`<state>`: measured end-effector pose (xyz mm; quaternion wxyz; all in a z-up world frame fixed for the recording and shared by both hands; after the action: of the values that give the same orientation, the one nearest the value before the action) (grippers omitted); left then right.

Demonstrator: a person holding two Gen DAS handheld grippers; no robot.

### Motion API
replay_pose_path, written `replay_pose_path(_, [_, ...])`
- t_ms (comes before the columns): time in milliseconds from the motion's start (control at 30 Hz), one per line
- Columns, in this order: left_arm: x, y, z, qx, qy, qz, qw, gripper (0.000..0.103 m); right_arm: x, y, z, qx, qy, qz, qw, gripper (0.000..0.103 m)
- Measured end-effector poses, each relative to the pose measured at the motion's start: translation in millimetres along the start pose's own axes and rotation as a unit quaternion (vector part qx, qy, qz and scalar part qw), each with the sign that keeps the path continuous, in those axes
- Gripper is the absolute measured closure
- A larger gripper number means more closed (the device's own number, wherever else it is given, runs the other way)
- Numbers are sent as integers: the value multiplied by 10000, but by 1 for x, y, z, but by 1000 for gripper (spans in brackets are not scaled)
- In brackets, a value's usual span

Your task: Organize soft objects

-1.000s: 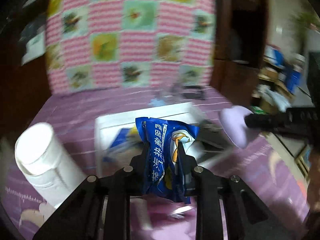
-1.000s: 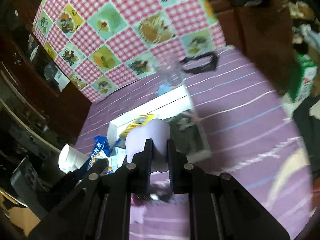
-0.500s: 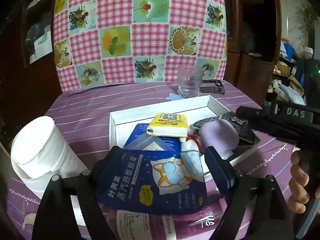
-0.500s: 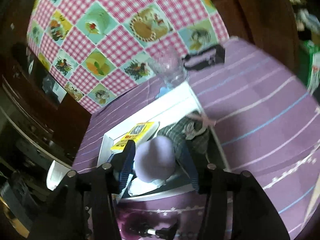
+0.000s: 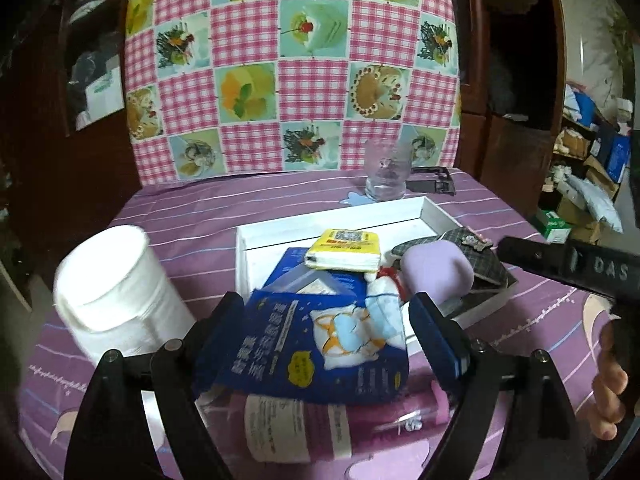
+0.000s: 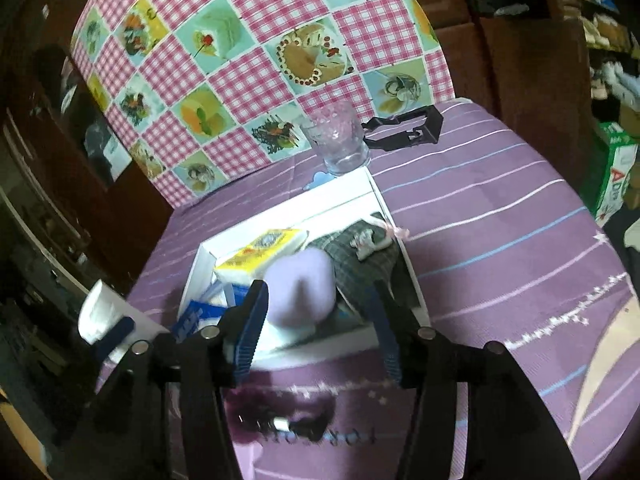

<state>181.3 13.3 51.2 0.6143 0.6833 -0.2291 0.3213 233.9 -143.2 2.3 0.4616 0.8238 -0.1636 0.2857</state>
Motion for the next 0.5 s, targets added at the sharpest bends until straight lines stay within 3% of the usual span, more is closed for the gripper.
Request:
replay_pose_path(167, [-12, 15, 3, -138, -19, 16, 9999, 18, -19, 18, -3, -258, 288, 119, 9992, 49])
replay_pose_path(500, [-34, 40, -8, -214, 318, -70, 9992, 18, -37, 46, -8, -240, 417, 269, 9985, 49])
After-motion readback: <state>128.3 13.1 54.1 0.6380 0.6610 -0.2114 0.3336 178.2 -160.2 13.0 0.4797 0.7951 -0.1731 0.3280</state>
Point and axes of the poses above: each gripper's, at about its wrist camera, not at the fingertips, and y roughly against the way its jaws point, z to its right, x to its top, the point moved 6 cm from there along -y, roughly the way its jaws point, and after that the axes turned 10 degrees about -z, right-handed, at the moved point
